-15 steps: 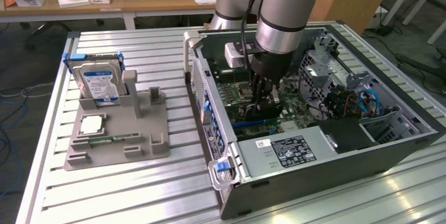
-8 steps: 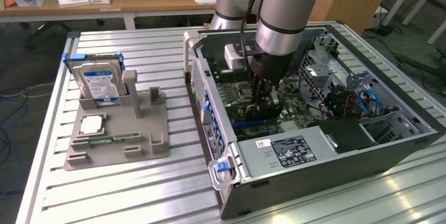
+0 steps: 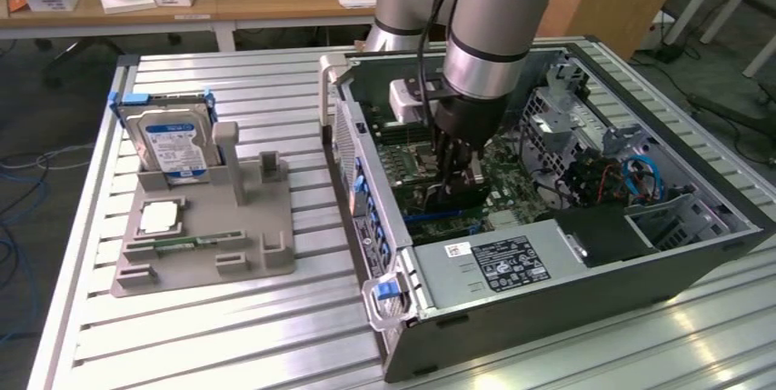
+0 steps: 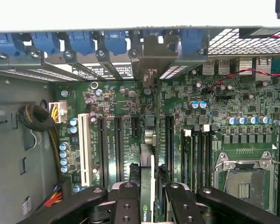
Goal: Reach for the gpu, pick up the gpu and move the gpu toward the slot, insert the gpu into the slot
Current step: 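Insert the gpu into the slot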
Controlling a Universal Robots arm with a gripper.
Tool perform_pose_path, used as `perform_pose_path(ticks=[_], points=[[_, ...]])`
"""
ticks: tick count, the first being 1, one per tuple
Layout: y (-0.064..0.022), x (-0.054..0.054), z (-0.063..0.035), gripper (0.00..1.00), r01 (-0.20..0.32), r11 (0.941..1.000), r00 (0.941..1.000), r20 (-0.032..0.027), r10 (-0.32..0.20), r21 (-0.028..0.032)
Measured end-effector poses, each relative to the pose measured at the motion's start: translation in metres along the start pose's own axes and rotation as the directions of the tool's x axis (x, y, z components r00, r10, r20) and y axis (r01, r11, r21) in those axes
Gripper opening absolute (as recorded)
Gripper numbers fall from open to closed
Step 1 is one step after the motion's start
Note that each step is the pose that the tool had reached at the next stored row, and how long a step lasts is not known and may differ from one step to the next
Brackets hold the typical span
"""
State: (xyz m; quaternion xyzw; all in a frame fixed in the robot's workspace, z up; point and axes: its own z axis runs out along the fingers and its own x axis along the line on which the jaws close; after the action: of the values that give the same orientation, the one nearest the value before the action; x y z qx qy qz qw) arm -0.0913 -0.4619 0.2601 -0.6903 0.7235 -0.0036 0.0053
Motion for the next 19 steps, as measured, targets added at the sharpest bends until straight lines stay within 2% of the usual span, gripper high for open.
perform_pose_path(ticks=[19], points=[[0.0002,-0.0017,0.002,0.26,0.0,1.0,1.0,0.0007,0.0,0.0002]])
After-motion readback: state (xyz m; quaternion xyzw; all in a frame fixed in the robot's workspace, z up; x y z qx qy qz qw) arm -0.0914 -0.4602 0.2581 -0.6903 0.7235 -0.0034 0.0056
